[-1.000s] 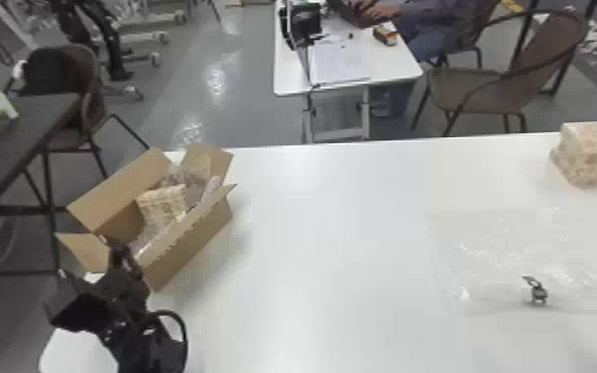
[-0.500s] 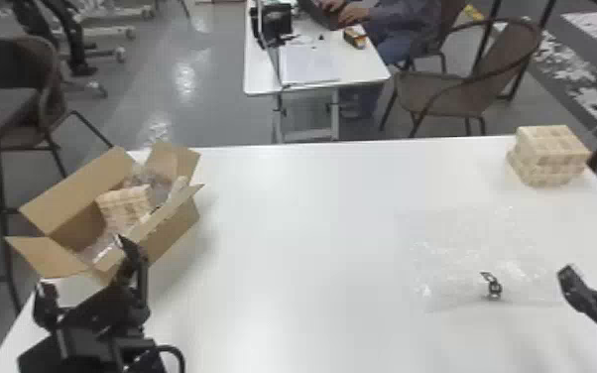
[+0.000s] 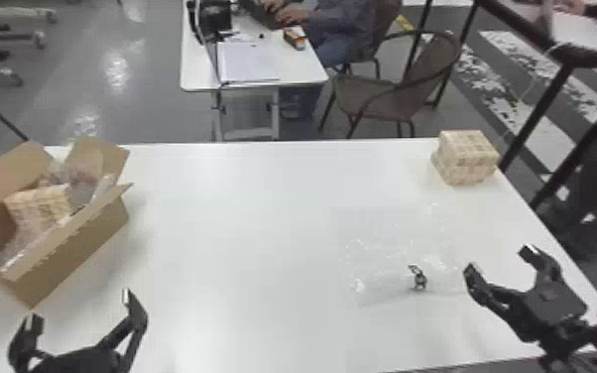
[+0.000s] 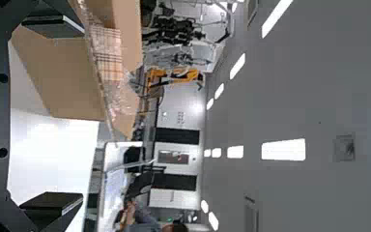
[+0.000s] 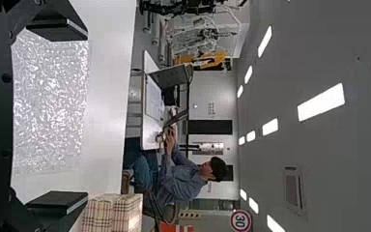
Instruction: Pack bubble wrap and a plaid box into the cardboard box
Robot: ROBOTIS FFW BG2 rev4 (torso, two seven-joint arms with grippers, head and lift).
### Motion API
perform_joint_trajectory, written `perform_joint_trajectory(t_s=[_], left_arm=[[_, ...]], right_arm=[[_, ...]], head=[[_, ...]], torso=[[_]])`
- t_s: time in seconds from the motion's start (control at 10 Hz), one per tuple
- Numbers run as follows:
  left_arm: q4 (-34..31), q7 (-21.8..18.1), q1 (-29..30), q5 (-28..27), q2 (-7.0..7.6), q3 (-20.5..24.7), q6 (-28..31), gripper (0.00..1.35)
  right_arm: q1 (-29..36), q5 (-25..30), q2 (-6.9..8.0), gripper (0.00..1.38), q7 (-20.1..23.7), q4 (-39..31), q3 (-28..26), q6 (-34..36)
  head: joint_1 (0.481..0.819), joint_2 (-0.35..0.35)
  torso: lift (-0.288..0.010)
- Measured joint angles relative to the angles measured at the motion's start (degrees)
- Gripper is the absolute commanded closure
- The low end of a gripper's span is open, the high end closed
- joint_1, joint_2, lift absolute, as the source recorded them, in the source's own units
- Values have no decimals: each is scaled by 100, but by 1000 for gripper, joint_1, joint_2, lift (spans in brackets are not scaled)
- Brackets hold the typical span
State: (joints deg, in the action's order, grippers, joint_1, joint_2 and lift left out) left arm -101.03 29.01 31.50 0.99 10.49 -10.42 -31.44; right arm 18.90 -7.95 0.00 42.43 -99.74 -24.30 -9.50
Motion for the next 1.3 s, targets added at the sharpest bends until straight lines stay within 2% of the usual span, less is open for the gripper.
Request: perform_joint_trajectory(t_s=[0.1,0.2,0.3,0.4,0.6,0.7,0.9,1.3], left_arm=[[55,-274,152,-138,22,89,91,110],[137,-446,249,-191,-18,172,112,110],[187,-491,371,-217,-117,229,114,110],[189,-691,504,-268,-294,354,113,111],[181,-1450,620,-400,-752,783,97,111],[179,-1785,622,-468,-958,987,88,113],[172,-2182,613,-508,-1036,1240,78,113],[220,-2207,599,-459,-1040,1280,68,114]], right_arm=[[92,103,0,128,-115,-19,239,-38],[233,151,0,130,-359,42,544,-221],[399,173,0,128,-574,118,844,-394],[556,202,0,127,-764,209,1068,-529],[816,208,0,124,-1186,322,1336,-720],[854,208,0,125,-1217,319,1376,-749],[862,215,0,128,-1225,304,1390,-755],[955,166,0,128,-1485,301,1451,-928]], head=[[695,-70],[695,-44],[695,-29],[695,16],[695,32],[695,37],[695,50],[695,51]], torso=[[-110],[-110],[-110],[-110],[-110],[-110],[-110],[-110]])
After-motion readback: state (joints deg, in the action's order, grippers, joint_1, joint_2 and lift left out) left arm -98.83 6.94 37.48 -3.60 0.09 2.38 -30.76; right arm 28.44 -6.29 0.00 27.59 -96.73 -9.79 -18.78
